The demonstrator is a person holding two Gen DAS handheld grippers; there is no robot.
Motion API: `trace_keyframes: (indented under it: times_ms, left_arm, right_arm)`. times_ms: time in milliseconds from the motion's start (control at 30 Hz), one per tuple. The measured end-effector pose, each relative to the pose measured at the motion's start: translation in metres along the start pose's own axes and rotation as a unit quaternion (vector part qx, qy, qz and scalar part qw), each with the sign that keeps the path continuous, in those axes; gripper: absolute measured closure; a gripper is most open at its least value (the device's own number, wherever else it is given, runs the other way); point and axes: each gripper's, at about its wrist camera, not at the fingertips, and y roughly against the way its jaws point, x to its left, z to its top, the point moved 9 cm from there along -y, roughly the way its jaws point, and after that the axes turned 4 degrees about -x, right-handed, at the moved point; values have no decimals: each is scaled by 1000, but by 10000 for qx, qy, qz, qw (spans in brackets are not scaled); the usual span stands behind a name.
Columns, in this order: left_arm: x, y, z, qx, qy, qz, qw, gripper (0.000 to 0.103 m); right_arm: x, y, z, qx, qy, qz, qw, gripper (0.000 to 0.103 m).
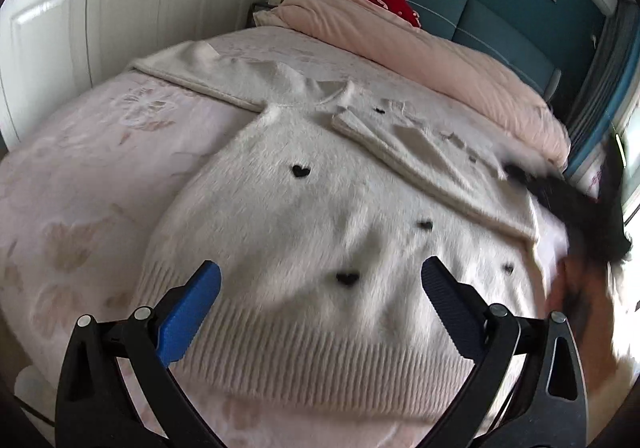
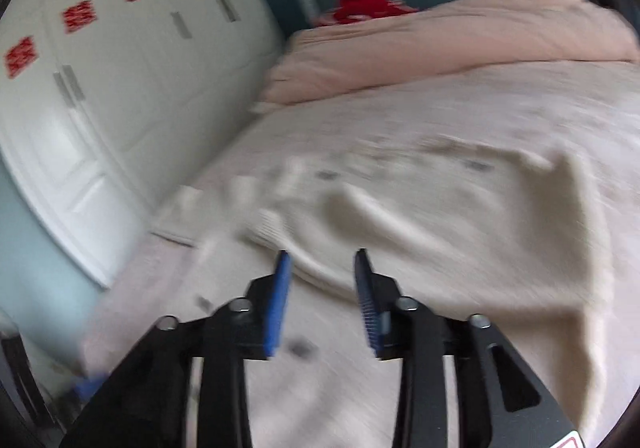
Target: Fold small clothes
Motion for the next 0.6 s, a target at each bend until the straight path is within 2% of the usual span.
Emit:
trace_keyframes:
  times_ms: [100,200,267,300,400,433,533,567,600]
  left_arm:
    - [-10,-30,28,131,352,-313,9988,5]
    - [-30,-69,64,85,692,-609,9957,5]
    - [-41,-109,82,191,783,-473,9956,5]
    - [-45,-131,87,334,874,-453,9946,5]
    - [-43,-194,89,819,1183,-82,9896,19]
    - [-42,-208,88,885,1278,2,9878,26]
    - [-39,-233,91,871,1343,349,9865,31]
    - [-42,-238,95,821,1196,457,9884,34]
    - [-47,-243,99,806,1026,524,9901,49]
  right_arm:
    - [-56,33,-26,121,-214,-946,9952,63]
    - [-113,48,-29,100,-750,-1369,9877,57]
    - [-140,40,-27,64,-1034,-1422,9844,53]
    - [-148,37,-22,11,-1184,-1361,9836,47]
    - [-158,23,-2,-136,-1481,-1304,9803,42]
    - [-162,11,5,-86,-1434,-1323,9807,42]
    - [-168,-19,10,109,-1500,-1215,9811,41]
    - [-174,-33,8,254,-1652,-1140,9793,46]
    - [-176,-39,4,330,-1728,-1041,9789,71]
